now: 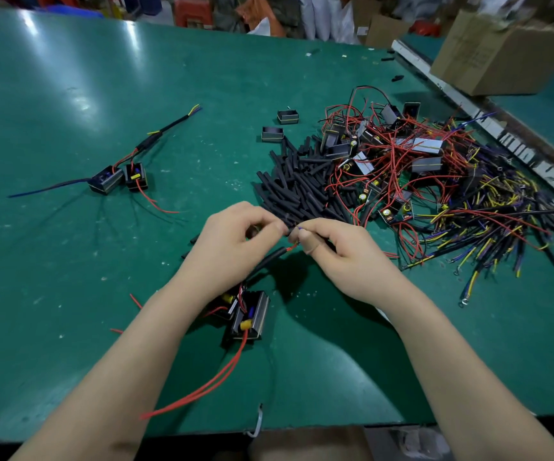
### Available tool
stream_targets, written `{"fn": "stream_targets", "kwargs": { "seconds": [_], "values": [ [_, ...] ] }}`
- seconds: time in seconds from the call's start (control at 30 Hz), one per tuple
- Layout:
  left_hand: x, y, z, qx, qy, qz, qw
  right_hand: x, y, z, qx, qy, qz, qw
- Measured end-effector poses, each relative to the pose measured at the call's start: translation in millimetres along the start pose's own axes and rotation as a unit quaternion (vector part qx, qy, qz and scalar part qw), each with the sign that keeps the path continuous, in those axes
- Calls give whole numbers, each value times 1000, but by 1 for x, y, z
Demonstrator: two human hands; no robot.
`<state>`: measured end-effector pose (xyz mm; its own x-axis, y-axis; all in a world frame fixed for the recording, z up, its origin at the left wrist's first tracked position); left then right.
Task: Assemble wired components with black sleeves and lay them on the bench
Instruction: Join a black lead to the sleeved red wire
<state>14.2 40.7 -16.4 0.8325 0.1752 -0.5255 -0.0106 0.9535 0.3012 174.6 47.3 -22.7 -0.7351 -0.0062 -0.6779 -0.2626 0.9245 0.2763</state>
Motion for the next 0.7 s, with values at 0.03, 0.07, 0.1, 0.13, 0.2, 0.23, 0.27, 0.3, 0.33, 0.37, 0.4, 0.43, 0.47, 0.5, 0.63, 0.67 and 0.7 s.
{"fn": "stream_targets", "kwargs": {
  "seconds": [0.03,0.07,0.1,0.13,0.2,0.23,0.27,0.3,0.33,0.37,0.4,0.43,0.47,0.5,0.63,0.67,0.7],
  "values": [
    [1,-1,3,35,6,-14,999,0,0,0,-7,-6,-3,1000],
    [2,-2,4,56,3,-18,998,0,0,-1,-12,-12,-5,1000],
    [2,-2,4,67,-5,-14,998,0,0,-1,-15,-14,-6,1000],
    [1,-2,3,68,-18,-8,997,1,0,-1,-16,-14,-6,1000],
    [1,-2,1,44,-55,-4,998,1,0,-1,-16,-9,-6,1000],
    [1,-2,0,27,-69,-5,997,2,0,0,-15,-5,-4,1000],
    [1,-1,-1,12,-79,-6,997,2,0,0,-12,-1,-2,1000],
    [2,-1,-3,1,-87,-8,996,2,0,0,-8,2,0,1000],
    [2,0,-4,-8,-95,-11,995,2,0,0,-5,4,1,1000],
    [2,0,-5,-16,-103,-14,994,1,0,0,-2,7,2,1000],
    [2,1,-6,-21,-112,-17,993,1,0,0,0,11,3,1000],
    [2,1,-6,-23,-119,-21,992,1,0,-1,1,15,4,1000],
    [2,1,-5,-23,-125,-26,992,0,0,-1,3,18,5,1000],
    [2,1,-5,-23,-131,-30,991,0,0,-2,4,21,5,1000],
    [3,1,-3,-36,-156,-41,986,-1,0,-5,-15,32,8,999],
    [3,1,-3,-41,-164,-44,985,-2,0,-6,-24,35,10,999],
    [3,1,-3,-45,-173,-46,983,-2,0,-7,-36,37,12,999]
  ]
}}
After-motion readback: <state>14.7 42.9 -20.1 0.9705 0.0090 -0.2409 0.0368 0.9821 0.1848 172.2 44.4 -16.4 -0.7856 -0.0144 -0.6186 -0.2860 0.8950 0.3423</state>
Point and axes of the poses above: each hand's wrist, its own y-axis towards the middle knuckle, its own x-axis out of the palm, z = x × y, the point moved 4 cm from there along y, towards the middle knuckle, and after that the axes turned 8 degrees about z, right-handed, at the moved point
